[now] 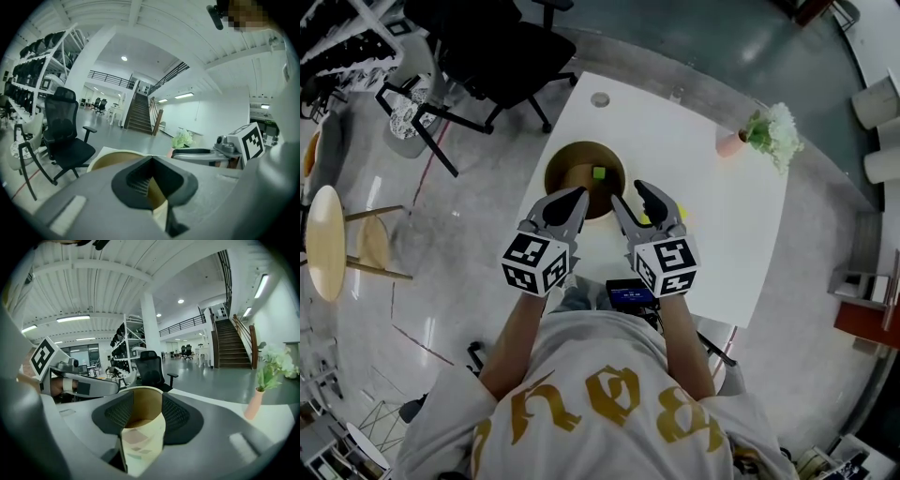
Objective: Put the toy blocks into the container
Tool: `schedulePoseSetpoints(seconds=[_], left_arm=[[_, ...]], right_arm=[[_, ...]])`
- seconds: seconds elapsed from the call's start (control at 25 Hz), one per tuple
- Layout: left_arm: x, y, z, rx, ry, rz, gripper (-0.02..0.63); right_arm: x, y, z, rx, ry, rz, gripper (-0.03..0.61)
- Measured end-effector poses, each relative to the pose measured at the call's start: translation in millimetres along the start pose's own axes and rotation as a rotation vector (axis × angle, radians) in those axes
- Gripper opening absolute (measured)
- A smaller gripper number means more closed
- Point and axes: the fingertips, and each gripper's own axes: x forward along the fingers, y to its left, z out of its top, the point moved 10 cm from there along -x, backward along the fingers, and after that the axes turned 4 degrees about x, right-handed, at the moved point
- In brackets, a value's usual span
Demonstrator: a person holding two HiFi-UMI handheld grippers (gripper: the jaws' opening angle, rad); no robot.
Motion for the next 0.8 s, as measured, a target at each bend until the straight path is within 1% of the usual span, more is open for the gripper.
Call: schedulePoseSetpoints(seconds=[0.12, 0.24, 0.32, 0.56, 0.8], left_arm=[[7, -14, 1, 0.013, -0.001, -0.017, 0.000], [15, -25, 0, -0.021, -0.017, -0.040, 0.000], [21, -33, 0, -0.024, -0.015, -0.056, 0.000], [35, -62, 6, 0.039, 0.007, -0.098, 0.000], [50, -83, 6, 0.049, 0.022, -0.126, 0.000]], right_arm=[[-11, -9, -1, 0.007, -0.008, -0.012, 0.216], [-22, -21, -3, 0.015, -0.013, -0.026, 0.216], [-28, -29, -3, 0.021, -0.017, -0.037, 0.216], [-47, -50, -5, 0.038, -0.031, -0.066, 0.215], [-59, -72, -15, 0.054, -0.018, -0.093, 0.215]])
